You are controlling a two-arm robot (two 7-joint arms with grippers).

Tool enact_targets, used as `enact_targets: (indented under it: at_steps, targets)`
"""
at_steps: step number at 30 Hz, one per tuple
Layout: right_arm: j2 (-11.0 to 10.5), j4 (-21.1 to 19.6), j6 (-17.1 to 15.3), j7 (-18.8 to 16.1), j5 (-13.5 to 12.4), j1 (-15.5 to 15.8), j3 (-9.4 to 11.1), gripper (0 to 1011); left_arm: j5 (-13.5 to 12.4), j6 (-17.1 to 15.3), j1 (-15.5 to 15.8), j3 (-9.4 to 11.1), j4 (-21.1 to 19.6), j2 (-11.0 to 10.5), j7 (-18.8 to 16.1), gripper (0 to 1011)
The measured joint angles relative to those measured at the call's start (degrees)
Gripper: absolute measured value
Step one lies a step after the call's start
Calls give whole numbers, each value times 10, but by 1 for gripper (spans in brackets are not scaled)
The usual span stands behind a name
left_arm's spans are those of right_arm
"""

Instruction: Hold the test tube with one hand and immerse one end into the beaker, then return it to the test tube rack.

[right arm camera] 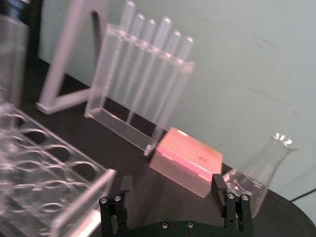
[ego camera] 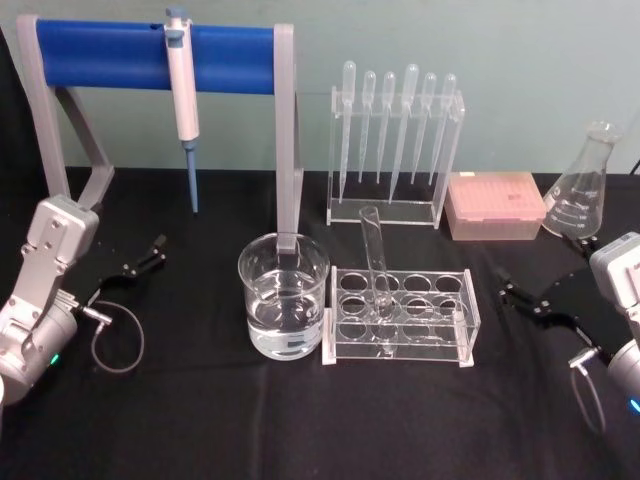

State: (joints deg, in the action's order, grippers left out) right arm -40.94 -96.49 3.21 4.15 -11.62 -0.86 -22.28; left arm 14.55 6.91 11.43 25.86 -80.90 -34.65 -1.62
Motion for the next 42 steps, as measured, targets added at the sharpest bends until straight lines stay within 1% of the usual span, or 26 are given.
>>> enact_targets:
  at_steps: [1,2,5,6,7,8,11,12,14,15,17,21,22,24,28,34,37,42]
  targets:
    - [-3,-11,-3,-4,-4,5,2,1004,0,0,0,0,0,0,0,1000]
    - [-9,-29,-8,-18,-13,13,5,1004,0,0,0,0,0,0,0,1000]
    - [-11,-46,-10,-48,-36,17,7,1004,0,0,0,0,0,0,0,1000]
    - [-10,-51,-10,-75,-56,13,6,1004,0,0,0,0,0,0,0,1000]
    - [-8,-52,-10,-90,-66,9,5,1004,0,0,0,0,0,0,0,1000]
    - [-4,-52,-13,-115,-83,0,2,1004,0,0,0,0,0,0,0,1000]
    - [6,-46,-23,-159,-111,-19,-5,1004,0,0,0,0,0,0,0,1000]
    - [14,-39,-32,-188,-128,-34,-11,1004,0,0,0,0,0,0,0,1000]
    - [23,-31,-42,-214,-144,-49,-16,1004,0,0,0,0,0,0,0,1000]
    - [32,-21,-52,-237,-156,-65,-22,1004,0,0,0,0,0,0,0,1000]
    - [46,-6,-68,-265,-170,-87,-30,1004,0,0,0,0,0,0,0,1000]
    - [65,16,-89,-291,-176,-117,-41,1004,0,0,0,0,0,0,0,1000]
    - [72,27,-100,-301,-175,-131,-47,1004,0,0,0,0,0,0,0,1000]
    - [82,40,-114,-311,-170,-150,-55,1004,0,0,0,0,0,0,0,1000]
    - [94,53,-133,-321,-164,-171,-64,1004,0,0,0,0,0,0,0,1000]
    - [103,63,-145,-326,-157,-186,-69,997,0,0,0,0,0,0,0,1000]
    - [106,67,-150,-325,-151,-190,-71,935,0,0,0,0,0,0,0,1000]
    - [109,69,-155,-322,-146,-192,-71,772,0,0,0,0,0,0,0,1000]
